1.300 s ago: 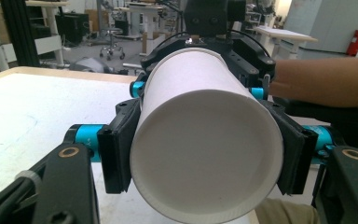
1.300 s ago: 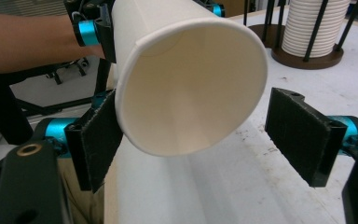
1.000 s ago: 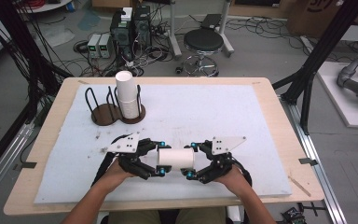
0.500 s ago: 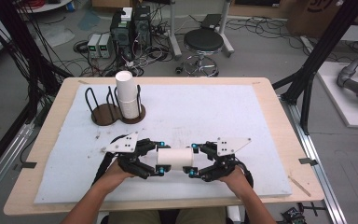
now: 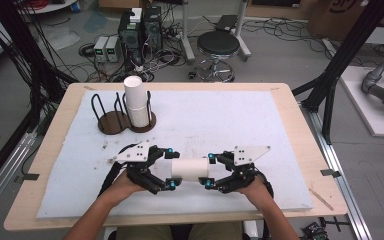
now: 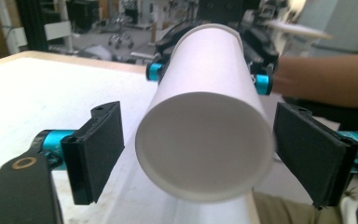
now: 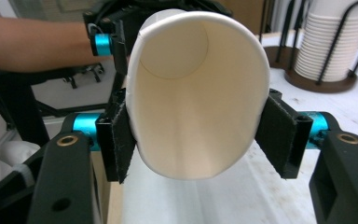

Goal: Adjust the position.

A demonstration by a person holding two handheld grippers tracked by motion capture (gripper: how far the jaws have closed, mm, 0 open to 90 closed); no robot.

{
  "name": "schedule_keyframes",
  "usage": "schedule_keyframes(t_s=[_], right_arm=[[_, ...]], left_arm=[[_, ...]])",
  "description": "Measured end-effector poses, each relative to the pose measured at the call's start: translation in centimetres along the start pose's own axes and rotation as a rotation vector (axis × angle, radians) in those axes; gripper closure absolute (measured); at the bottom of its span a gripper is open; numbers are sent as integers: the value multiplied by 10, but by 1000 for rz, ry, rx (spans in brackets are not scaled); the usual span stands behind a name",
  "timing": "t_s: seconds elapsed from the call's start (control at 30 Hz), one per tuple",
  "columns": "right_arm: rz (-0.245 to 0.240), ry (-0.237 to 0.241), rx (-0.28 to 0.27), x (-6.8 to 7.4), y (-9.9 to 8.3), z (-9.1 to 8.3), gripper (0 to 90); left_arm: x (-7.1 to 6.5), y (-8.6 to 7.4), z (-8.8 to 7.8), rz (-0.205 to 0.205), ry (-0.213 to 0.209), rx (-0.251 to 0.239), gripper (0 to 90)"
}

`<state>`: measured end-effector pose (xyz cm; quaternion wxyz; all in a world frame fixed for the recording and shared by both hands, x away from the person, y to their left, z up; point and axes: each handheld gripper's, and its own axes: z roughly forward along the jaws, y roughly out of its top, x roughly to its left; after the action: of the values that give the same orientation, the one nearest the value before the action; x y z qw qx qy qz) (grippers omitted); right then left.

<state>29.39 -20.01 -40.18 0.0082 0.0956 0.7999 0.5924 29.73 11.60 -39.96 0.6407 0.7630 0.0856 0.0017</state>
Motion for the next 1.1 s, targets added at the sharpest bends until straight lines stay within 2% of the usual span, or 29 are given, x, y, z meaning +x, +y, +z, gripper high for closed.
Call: schedule_keyframes(t_s=[0.1,0.2,0.27,0.43,0.6,0.77,0.9,1.1], right_arm=[[2,-33,52,-2,7,-5,355],[6,-44,100,-5,15,-7,354],[-4,-64,164,-7,22,-7,354],[-34,-65,251,-8,40,-5,351],[-42,-58,342,-8,53,2,349],[-50,-51,416,-9,57,10,346],[-45,-45,452,-8,56,17,345],[-53,-39,500,-8,54,25,345]], left_arm=[[0,8,-2,21,27,46,160],[1,16,-3,43,41,97,159],[2,20,-2,61,48,128,159],[3,26,1,93,58,196,160],[2,23,5,102,61,234,162],[3,21,8,110,54,286,164],[3,18,11,110,60,325,168],[1,11,22,126,46,394,172]])
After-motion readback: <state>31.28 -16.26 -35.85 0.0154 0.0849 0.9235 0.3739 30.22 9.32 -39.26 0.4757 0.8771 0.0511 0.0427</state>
